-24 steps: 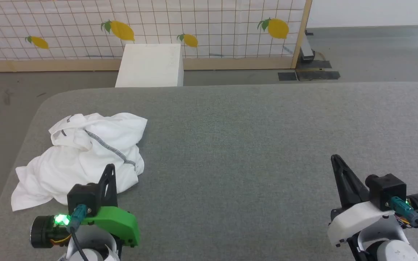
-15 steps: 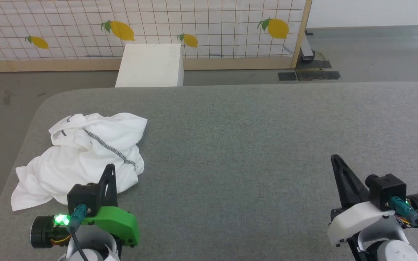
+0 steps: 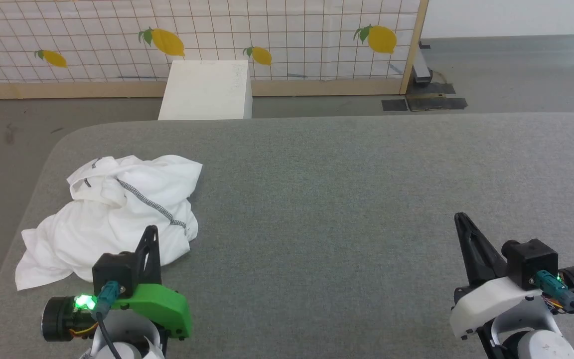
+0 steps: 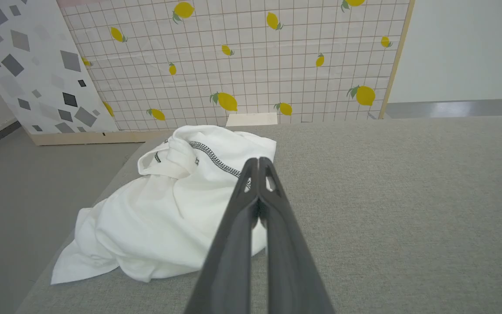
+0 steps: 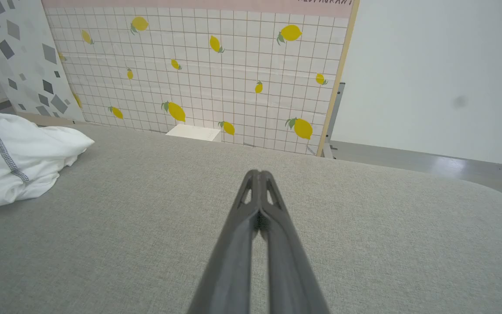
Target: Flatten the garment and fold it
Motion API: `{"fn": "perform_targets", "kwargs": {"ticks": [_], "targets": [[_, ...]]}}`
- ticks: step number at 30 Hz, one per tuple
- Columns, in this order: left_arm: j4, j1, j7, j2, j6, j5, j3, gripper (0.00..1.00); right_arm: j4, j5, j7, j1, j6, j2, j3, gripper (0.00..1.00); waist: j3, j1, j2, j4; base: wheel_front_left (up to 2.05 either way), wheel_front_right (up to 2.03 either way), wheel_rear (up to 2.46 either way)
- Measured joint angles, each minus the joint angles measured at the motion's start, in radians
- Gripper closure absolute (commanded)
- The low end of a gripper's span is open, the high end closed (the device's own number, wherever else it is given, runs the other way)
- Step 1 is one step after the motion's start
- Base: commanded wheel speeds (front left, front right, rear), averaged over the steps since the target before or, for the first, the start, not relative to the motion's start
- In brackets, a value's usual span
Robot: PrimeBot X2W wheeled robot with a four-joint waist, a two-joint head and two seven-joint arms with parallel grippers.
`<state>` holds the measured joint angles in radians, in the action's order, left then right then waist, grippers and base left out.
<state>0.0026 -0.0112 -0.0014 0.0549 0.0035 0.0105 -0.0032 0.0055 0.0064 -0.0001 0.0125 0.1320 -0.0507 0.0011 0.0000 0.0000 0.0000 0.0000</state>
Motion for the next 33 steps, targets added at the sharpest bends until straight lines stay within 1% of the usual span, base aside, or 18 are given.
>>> {"fn": "perform_targets", "kwargs": {"ticks": [15, 16, 33], "targets": [[0.0, 0.0, 0.0, 0.0, 0.0, 0.0, 0.0, 1.0, 0.0, 0.0, 0.0, 0.0, 0.0, 0.0, 0.0, 1.0, 0.0, 0.0, 0.0, 0.0, 0.0, 0.0, 0.0], [0.0, 0.0, 0.0, 0.0, 0.0, 0.0, -0.001, 0.0, 0.0, 0.0, 0.0, 0.0, 0.0, 0.0, 0.0, 0.0, 0.0, 0.0, 0.0, 0.0, 0.0, 0.0, 0.0], [0.021, 0.0, -0.034, 0.0, 0.004, 0.02, -0.013, 0.0, 0.033, 0.039, -0.033, -0.001, 0.0, 0.0, -0.011, 0.0, -0.002, 0.0, 0.0, 0.002, 0.0, 0.0, 0.0]]}}
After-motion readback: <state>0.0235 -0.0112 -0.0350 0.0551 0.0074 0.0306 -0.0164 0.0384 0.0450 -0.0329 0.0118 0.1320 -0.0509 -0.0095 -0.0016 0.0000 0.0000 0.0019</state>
